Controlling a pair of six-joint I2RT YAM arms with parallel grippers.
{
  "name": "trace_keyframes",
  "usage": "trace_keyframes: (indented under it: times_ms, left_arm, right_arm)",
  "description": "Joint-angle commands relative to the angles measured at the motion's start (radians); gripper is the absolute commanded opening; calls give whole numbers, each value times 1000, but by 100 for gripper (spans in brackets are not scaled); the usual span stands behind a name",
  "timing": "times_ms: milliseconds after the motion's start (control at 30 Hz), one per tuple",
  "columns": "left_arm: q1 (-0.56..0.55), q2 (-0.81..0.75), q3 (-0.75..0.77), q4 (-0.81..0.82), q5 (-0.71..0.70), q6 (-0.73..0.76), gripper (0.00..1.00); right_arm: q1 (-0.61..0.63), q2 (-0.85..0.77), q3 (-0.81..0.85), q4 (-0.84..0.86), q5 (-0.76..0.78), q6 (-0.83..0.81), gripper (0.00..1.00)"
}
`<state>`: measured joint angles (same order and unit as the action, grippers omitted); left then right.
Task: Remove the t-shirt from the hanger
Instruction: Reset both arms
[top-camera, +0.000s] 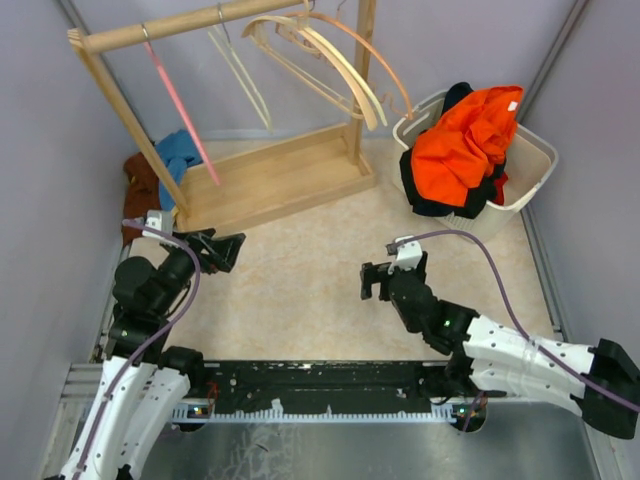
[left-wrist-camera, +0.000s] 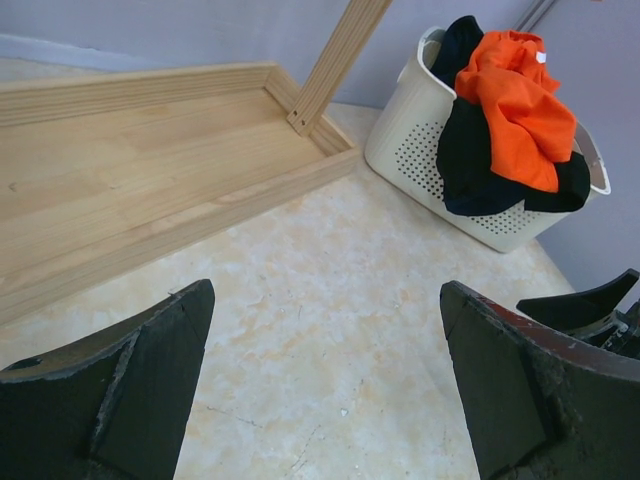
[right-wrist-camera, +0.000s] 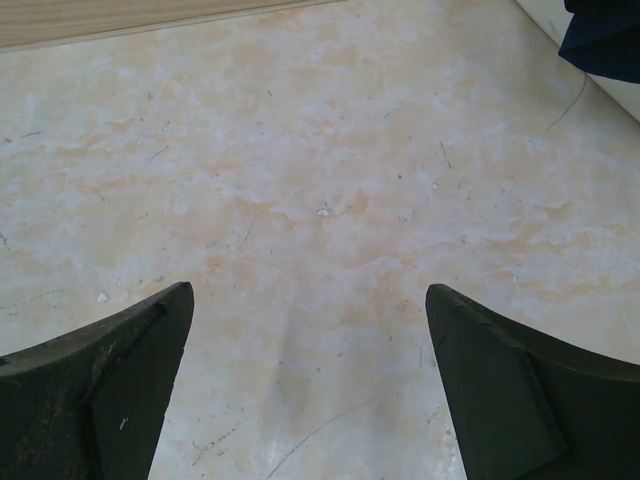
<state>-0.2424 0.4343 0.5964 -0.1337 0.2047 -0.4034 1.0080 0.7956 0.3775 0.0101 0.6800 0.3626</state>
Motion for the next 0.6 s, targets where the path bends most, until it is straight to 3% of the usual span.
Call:
trace_keyframes:
  times_ms: [0,567]
  left_arm:
    - [-6,2,-25,66,-9,-11,99]
    - [-6,24,-21,60,-14,-14,99]
  right_arm:
    - [14,14,27,104,50,-18,99]
    - [14,35,44,149,17,-31,99]
